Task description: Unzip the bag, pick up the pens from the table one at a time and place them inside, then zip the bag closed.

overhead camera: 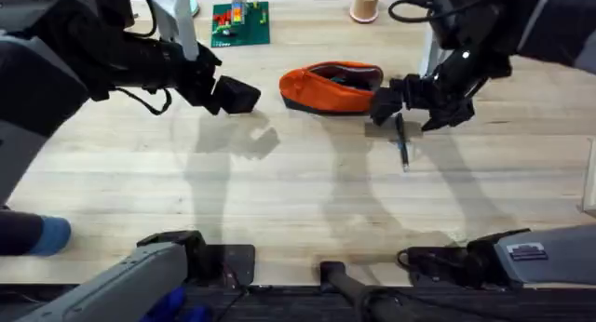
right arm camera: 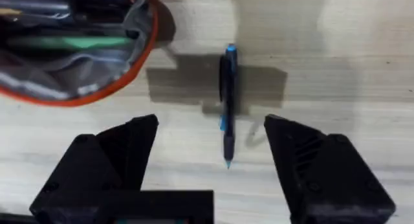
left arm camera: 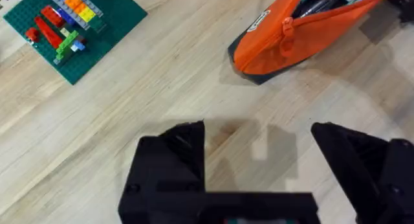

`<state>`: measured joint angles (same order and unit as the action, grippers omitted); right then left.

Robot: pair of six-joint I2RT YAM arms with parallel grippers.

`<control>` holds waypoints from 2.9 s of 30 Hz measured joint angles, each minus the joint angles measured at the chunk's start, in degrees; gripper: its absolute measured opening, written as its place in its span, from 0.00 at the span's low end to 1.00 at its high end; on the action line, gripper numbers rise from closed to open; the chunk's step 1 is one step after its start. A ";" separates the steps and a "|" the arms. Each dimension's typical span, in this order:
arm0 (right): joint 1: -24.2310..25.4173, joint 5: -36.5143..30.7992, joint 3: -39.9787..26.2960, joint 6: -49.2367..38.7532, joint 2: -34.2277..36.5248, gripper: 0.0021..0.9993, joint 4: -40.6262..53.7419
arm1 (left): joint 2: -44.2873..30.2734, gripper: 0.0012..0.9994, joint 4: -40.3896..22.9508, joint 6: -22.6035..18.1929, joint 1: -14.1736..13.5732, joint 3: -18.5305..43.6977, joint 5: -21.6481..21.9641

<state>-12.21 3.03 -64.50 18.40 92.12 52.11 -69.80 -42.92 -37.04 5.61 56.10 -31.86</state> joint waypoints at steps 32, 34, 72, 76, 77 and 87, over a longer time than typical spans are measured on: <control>0.44 -2.56 8.58 5.88 0.15 0.06 -5.59 | 0.00 0.99 0.02 0.00 0.00 0.00 0.00; 0.44 -2.36 8.58 6.17 0.15 0.04 -5.59 | 0.00 0.99 0.00 0.00 0.00 0.00 0.00; 3.54 1.23 -22.30 -14.17 2.89 0.03 -1.80 | 0.00 0.99 0.00 0.00 0.00 0.00 0.00; 3.56 3.99 -22.37 -24.40 2.89 0.03 -6.06 | 0.00 0.99 0.02 0.00 0.00 0.00 0.00; 3.59 5.46 -22.39 -27.75 2.89 0.03 -6.60 | 0.00 0.99 0.00 0.00 0.00 0.00 0.00; 3.61 22.42 -22.39 -59.88 2.89 0.03 -6.88 | 0.00 0.99 0.00 0.00 0.00 0.00 0.00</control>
<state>-8.60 25.44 -86.89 -41.48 95.00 45.23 -69.80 -42.92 -37.04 5.61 56.10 -31.86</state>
